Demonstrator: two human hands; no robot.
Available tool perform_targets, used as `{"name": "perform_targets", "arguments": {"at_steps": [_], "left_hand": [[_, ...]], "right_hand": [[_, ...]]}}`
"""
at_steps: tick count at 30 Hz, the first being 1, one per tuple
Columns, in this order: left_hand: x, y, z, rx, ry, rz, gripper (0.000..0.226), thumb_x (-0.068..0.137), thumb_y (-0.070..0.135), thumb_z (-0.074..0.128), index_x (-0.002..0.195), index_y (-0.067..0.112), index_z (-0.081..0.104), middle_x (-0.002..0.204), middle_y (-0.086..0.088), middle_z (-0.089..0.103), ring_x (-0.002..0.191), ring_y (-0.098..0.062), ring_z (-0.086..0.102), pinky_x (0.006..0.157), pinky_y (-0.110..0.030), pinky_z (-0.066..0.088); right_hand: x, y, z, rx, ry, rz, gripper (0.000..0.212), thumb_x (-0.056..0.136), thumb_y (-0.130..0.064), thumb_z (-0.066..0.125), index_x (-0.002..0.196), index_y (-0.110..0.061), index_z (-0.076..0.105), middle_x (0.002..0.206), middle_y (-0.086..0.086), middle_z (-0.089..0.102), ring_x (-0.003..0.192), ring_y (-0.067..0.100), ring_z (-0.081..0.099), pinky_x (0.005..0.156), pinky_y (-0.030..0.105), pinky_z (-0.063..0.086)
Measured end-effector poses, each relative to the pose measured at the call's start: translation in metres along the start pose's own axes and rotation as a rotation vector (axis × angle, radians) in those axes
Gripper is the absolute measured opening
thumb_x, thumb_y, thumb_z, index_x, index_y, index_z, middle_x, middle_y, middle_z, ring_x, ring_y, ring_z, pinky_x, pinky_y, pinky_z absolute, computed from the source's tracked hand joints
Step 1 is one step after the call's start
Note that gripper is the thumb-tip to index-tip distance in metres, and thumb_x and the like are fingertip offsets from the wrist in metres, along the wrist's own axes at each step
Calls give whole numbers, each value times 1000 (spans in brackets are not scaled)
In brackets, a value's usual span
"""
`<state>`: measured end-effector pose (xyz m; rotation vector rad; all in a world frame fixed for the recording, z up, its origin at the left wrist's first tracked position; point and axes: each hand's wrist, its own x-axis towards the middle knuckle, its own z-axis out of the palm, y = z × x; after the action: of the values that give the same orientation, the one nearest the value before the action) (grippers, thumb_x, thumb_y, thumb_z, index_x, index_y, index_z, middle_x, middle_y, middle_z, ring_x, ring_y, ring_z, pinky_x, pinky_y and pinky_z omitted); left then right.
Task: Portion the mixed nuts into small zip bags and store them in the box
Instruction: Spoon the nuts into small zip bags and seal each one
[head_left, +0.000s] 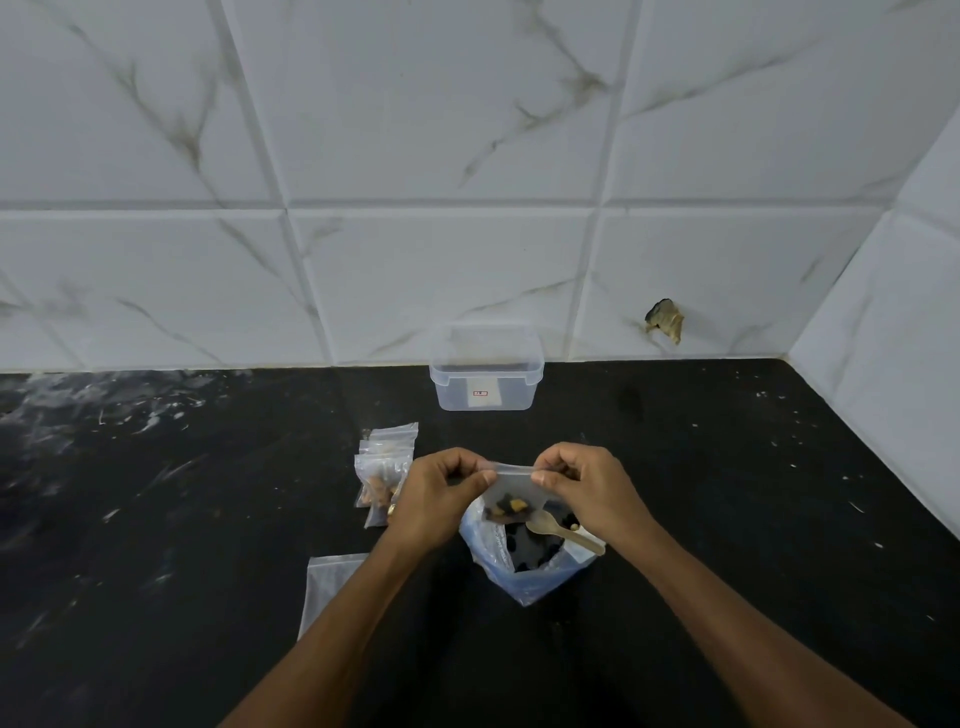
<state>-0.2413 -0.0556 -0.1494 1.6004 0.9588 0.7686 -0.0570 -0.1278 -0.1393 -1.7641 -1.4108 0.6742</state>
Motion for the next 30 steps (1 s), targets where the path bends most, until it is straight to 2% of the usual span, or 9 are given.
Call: {"name": "perform_targets", "arguments": {"at_steps": [6, 9, 12, 14, 16, 20, 24, 28, 30], "left_hand": [[-6, -4, -9, -53, 16, -37, 14, 94, 2, 59, 91, 13, 67, 89, -2, 70, 75, 5, 65, 71, -11, 53], [-8, -10, -19, -30, 47, -45, 10, 94, 5, 60, 91, 10, 68, 91, -16, 69, 80, -9, 65, 72, -14, 53], [-11, -14, -25, -44, 33, -53, 9, 94, 7, 61, 99, 10, 69, 97, -15, 69, 91, -21, 66, 77, -20, 55], [-13, -15, -27, -56, 7, -70, 12, 94, 8, 62, 104, 11, 67, 99, -10, 70, 95, -17, 67, 79, -19, 56], [-15, -17, -29, -18, 2, -78, 9, 94, 10, 62, 98, 15, 68, 99, -5, 70, 94, -11, 67, 77, -17, 55], [-19, -21, -37, 39, 48, -60, 10, 95, 13, 60, 90, 18, 68, 96, -2, 70, 89, -10, 66, 72, -21, 52], [-22, -30, -50, -47, 96, -88, 10, 97, 11, 58, 93, 14, 67, 97, -7, 70, 91, -21, 70, 76, -34, 59], [-25, -38, -66, -130, 146, -137, 10, 98, 7, 54, 95, 3, 63, 100, -13, 66, 88, -22, 69, 69, -29, 59], [-26, -42, -74, -152, 170, -153, 11, 99, 7, 53, 96, -1, 61, 101, -19, 65, 89, -30, 68, 72, -38, 61]], "right_hand": [[1, -3, 9, 44, 14, 13, 10, 88, -13, 67, 82, -19, 68, 78, -6, 67, 74, 3, 62, 62, 11, 45], [3, -2, 13, 91, -17, 47, 8, 88, -12, 67, 83, -17, 69, 79, -4, 67, 76, 6, 62, 66, 17, 46], [3, -4, 18, 78, -60, 40, 10, 89, -11, 65, 82, -18, 68, 78, -4, 67, 74, 4, 62, 64, 16, 47], [4, -7, 21, 45, -80, 18, 13, 90, -11, 64, 81, -20, 67, 76, -7, 64, 70, 0, 59, 62, 14, 46], [5, -9, 25, 29, -91, 3, 13, 90, -12, 64, 81, -22, 66, 75, -8, 63, 70, -1, 58, 62, 15, 45], [8, -13, 34, 107, -107, 32, 9, 89, -12, 66, 84, -19, 68, 80, -2, 68, 78, 12, 66, 69, 27, 57], [11, -25, 51, 226, -128, 117, 12, 90, -12, 66, 101, -17, 65, 88, -2, 68, 74, 5, 64, 62, 18, 53], [17, -34, 75, 233, -245, 236, 31, 87, -18, 70, 115, -21, 58, 102, 0, 69, 92, 10, 66, 71, 24, 57], [20, -39, 90, 213, -322, 283, 34, 86, -19, 72, 116, -22, 57, 106, -1, 69, 96, 12, 66, 76, 29, 58]]}}
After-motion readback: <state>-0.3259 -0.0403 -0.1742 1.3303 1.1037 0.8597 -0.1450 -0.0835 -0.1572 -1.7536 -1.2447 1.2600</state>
